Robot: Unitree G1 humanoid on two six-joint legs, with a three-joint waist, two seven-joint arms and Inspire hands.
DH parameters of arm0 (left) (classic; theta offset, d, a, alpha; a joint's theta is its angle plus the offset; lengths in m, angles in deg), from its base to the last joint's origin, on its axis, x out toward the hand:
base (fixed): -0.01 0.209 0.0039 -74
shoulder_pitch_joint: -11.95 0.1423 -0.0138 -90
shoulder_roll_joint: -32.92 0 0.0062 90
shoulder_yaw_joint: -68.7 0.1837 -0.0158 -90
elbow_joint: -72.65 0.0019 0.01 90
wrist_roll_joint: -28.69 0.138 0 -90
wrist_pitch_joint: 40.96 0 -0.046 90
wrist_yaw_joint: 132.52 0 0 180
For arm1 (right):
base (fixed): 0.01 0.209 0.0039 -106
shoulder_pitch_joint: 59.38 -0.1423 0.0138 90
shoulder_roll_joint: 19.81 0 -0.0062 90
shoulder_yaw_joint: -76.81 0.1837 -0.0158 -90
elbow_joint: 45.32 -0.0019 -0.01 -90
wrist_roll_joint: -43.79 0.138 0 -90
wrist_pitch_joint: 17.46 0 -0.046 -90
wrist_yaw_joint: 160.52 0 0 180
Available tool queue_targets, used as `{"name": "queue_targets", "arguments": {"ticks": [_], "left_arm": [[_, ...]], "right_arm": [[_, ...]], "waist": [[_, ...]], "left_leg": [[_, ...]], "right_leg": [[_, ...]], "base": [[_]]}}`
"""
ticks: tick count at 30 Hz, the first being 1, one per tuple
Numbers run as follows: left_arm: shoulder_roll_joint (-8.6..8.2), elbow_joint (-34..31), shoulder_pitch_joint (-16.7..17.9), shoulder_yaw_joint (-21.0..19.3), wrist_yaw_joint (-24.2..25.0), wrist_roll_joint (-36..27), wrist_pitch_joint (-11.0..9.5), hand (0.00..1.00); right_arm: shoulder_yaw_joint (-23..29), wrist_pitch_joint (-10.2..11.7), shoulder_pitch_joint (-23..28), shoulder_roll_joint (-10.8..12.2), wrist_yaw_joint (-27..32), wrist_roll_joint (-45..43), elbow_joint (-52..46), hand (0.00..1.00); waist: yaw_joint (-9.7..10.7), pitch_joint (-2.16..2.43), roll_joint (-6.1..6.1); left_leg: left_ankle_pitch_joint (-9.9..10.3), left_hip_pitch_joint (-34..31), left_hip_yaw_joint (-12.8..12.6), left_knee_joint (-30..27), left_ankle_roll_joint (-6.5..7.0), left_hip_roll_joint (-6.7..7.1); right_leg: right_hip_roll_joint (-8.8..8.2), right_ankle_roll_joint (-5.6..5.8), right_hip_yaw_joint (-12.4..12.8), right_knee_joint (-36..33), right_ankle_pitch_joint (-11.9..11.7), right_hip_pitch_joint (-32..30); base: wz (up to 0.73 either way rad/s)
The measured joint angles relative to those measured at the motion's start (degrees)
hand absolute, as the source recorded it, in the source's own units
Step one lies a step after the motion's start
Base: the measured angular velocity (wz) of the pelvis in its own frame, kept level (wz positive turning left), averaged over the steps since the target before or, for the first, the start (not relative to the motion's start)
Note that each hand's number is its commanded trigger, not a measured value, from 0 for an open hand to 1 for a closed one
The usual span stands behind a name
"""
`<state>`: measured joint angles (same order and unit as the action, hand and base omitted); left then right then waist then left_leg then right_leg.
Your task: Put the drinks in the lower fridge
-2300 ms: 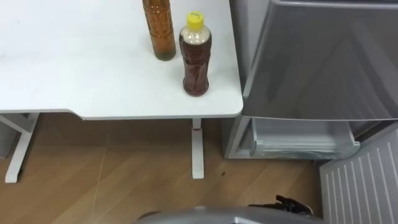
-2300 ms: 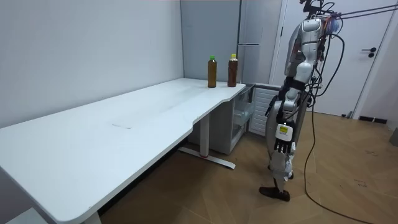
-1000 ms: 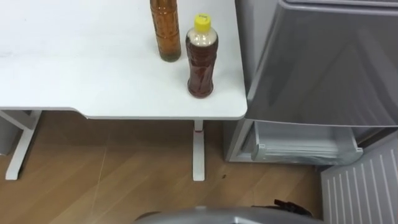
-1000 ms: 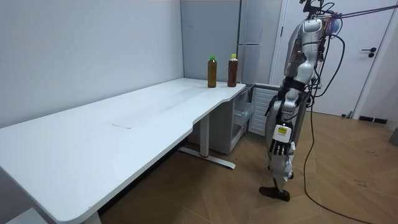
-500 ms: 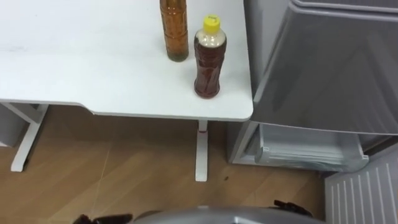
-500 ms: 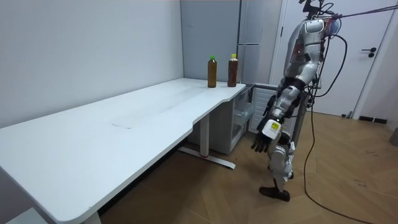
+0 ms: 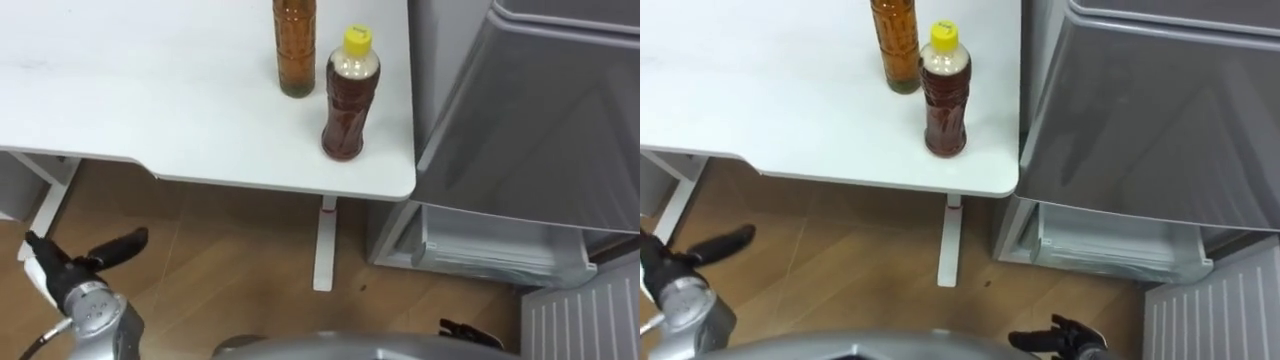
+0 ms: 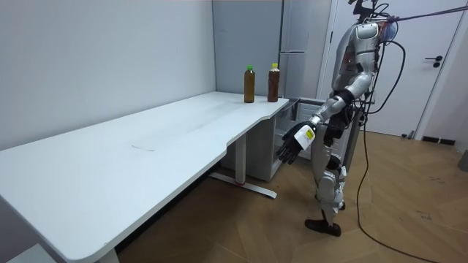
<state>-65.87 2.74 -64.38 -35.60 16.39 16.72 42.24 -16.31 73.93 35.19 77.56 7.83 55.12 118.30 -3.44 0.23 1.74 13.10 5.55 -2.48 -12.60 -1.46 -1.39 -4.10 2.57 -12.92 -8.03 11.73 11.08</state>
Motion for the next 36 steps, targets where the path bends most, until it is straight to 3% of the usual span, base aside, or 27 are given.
{"name": "queue_targets", "arguments": {"ticks": [2, 9, 13, 16, 18, 23, 30, 36], "left_arm": [[0.05, -2.32, -0.23, 0.01, -1.05, 3.27, -1.86, 0.0], [0.05, -16.26, -0.23, 0.32, -4.26, 11.6, -4.76, 0.0], [0.08, -23.33, -0.12, 0.42, -4.31, 14.27, -4.89, 0.0], [0.82, -30.29, -0.13, 2.72, -4.08, 14.28, -5.58, 0.0], [1.29, -32.88, -0.17, 4.43, -2.93, 15.68, -6.56, 0.0], [1.29, -38.26, -0.59, 5.43, -0.06, 17.95, -6.59, 0.0], [1.36, -46.03, -5.19, 8.44, 5.24, 18.12, -7.49, 0.0], [1.45, -46.13, -8.21, 12.46, 12.85, 16.84, -7.71, 0.0]], "right_arm": [[0.1, 0.57, 0.06, -0.13, -0.24, -0.2, -0.01, 0.0], [1.6, 1.97, 1.1, -0.43, -1.67, 0.17, -0.5, 0.0], [2.73, 2.94, 1.09, -0.5, -2.33, -0.21, 0.08, 0.0], [2.68, 3.56, 0.92, -0.69, -2.32, -0.11, 0.27, 0.0], [2.54, 4.2, 1.02, -0.98, -2.32, 0.57, 0.92, 0.0], [2.34, 4.85, -0.13, -1.17, -3.18, 0.86, 2.48, 0.0], [1.22, 5.59, -0.59, -1.11, -3.54, 1.7, 3.34, 0.0], [-0.16, 7.22, -1.16, -0.97, -3.51, 2.05, 4.26, 0.0]], "waist": [[0.19, -0.02, -0.31], [0.74, -0.05, -0.45], [1.57, -0.09, -0.68], [1.91, -0.21, -1.1], [2.03, -0.36, -1.39], [3.19, -0.45, -0.97], [3.4, -0.42, -0.05], [4.27, -0.55, 0.0]], "left_leg": [[0.01, 0.04, 0.01, 0.1, 0.01, 0.0], [0.0, 0.01, 0.3, -0.11, 0.01, 0.01], [0.0, 0.08, 0.3, -0.22, 0.0, 0.01], [0.0, 0.12, 0.29, -0.13, 0.01, 0.03], [-0.01, 0.18, 0.29, -0.12, 0.0, 0.03], [-0.02, 0.14, 0.31, -0.08, 0.0, 0.03], [-0.04, 0.06, 0.25, -0.12, 0.03, 0.25], [-0.04, 0.16, 0.34, -0.14, 0.03, 0.2]], "right_leg": [[0.02, -0.02, 0.2, 0.0, -0.03, 0.02], [0.08, -0.06, 0.3, 0.0, -0.1, -0.04], [0.12, -0.09, 0.54, 0.09, -0.11, 0.01], [0.12, -0.08, 0.54, 0.15, -0.11, -0.02], [0.14, -0.08, 0.59, 0.23, -0.11, -0.01], [0.13, -0.06, 0.66, 0.33, -0.09, -0.09], [0.13, -0.05, 1.87, 1.09, -0.09, 0.06], [0.2, -0.07, 2.05, 0.67, -0.1, 0.05]], "base": [[-0.05], [-0.01], [0.0], [0.0], [0.0], [0.0], [0.0], [0.0]]}}
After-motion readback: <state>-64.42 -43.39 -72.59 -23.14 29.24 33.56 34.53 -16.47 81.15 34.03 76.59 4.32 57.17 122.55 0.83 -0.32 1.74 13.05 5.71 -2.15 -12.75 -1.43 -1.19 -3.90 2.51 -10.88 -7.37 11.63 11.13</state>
